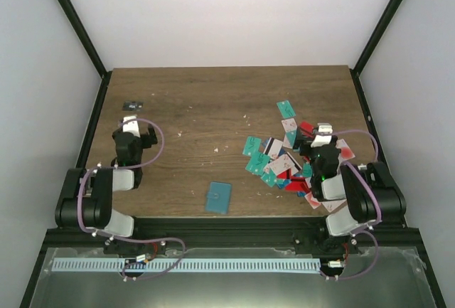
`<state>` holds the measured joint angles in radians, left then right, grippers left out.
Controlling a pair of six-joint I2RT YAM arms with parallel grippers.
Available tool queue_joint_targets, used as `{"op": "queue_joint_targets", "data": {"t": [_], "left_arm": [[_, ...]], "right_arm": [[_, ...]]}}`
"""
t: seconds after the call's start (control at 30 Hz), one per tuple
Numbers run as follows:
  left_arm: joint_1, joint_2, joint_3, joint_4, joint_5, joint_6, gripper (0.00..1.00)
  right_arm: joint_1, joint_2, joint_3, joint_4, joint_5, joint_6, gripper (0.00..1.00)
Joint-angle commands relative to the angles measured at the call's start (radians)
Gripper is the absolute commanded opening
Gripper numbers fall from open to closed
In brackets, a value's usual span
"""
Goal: Put the credit cards into the card holder
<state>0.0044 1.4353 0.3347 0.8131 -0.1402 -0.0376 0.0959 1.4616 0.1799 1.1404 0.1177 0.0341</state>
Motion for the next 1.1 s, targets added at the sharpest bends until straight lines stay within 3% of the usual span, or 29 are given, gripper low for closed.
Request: {"op": "queue_joint_targets", "data": {"t": [0.0, 0.03, 0.1, 0.17, 0.23, 1.07], "left_arm": [[0.014, 0.104, -0.034, 0.311, 0.048, 0.031, 1.00], [0.014, 0.140, -0.069, 0.425, 0.087, 0.044, 1.00], [0.014, 0.114, -0.049, 0.333, 0.090, 0.046, 1.00], [0.014, 0.138, -0.064, 0.405, 0.091, 0.045, 1.00], [0.013, 0.117, -0.046, 0.331, 0.088, 0.047, 1.00], [0.009, 0.123, -0.051, 0.355, 0.087, 0.054, 1.00]], "right_arm": [[-0.031, 0.087, 0.005, 0.245, -0.092, -0.031, 1.00], [-0.034, 0.070, 0.028, 0.165, -0.113, -0.034, 1.00], [-0.054, 0.090, 0.044, 0.170, -0.147, -0.026, 1.00], [-0.068, 0.080, 0.062, 0.106, -0.165, -0.012, 1.00], [-0.070, 0.084, 0.058, 0.118, -0.165, -0.013, 1.00], [-0.071, 0.081, 0.058, 0.120, -0.170, -0.012, 1.00]]}}
